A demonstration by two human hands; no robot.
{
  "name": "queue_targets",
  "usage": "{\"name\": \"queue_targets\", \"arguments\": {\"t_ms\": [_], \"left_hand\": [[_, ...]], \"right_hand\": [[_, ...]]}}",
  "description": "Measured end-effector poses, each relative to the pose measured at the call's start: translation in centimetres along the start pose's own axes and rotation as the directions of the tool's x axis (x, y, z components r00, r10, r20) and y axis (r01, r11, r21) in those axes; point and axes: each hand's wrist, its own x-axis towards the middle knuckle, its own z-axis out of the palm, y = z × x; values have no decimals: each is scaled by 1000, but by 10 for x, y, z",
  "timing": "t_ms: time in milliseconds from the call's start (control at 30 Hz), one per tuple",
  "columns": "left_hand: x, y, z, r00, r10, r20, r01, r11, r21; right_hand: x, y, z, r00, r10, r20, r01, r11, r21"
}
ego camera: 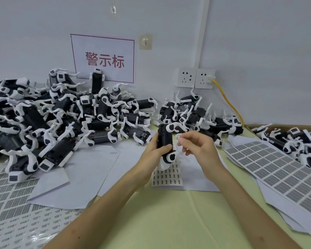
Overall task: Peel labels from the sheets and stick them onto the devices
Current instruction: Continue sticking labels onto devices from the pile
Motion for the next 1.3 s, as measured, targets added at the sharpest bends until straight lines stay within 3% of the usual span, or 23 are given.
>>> {"name": "queue_targets", "arguments": {"t_ms": [433, 1300], "left_hand": [[2, -8, 1, 987, 155, -36, -149, 981, 122], [5, -16, 0, 956, 285, -69, -245, 905, 347]], "right_hand": [[1, 4, 2, 999, 36, -26, -38, 995, -89], [3, 8, 3, 997, 30, -71, -41, 988, -147]]}}
